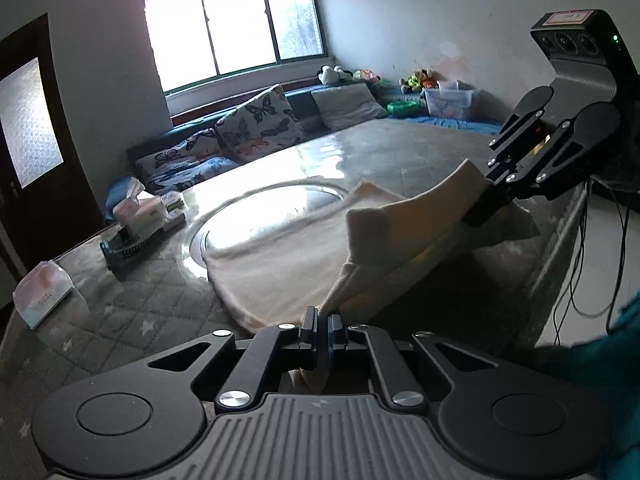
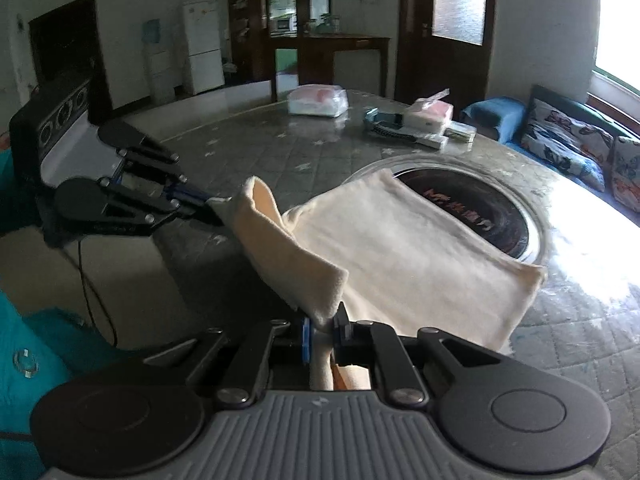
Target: Fold clothes
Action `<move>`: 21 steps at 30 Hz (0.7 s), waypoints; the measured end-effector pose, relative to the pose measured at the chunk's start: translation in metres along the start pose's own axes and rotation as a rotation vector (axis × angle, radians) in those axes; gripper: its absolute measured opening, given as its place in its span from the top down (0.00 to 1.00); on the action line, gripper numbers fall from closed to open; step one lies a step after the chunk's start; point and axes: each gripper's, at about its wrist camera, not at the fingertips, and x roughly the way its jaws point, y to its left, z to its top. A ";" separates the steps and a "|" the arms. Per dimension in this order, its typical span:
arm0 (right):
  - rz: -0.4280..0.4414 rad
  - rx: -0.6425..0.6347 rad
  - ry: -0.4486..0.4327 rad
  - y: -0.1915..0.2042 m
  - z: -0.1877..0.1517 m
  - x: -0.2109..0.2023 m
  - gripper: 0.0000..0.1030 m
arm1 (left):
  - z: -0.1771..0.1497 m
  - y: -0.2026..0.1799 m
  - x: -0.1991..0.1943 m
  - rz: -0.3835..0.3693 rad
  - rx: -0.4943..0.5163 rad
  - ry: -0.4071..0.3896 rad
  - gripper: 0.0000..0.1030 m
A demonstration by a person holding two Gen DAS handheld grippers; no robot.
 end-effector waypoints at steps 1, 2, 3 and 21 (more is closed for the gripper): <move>-0.009 0.005 -0.003 -0.004 0.005 -0.001 0.91 | 0.005 0.002 0.004 0.005 0.001 -0.011 0.95; -0.017 0.009 -0.006 -0.009 0.009 -0.001 0.91 | 0.011 0.006 0.007 0.005 -0.002 -0.021 0.95; -0.026 0.014 -0.010 -0.013 0.014 -0.001 0.92 | 0.016 0.010 0.011 0.006 -0.004 -0.031 0.95; -0.207 0.303 0.033 -0.164 0.052 0.126 0.86 | 0.074 0.094 0.213 0.114 -0.142 0.153 0.91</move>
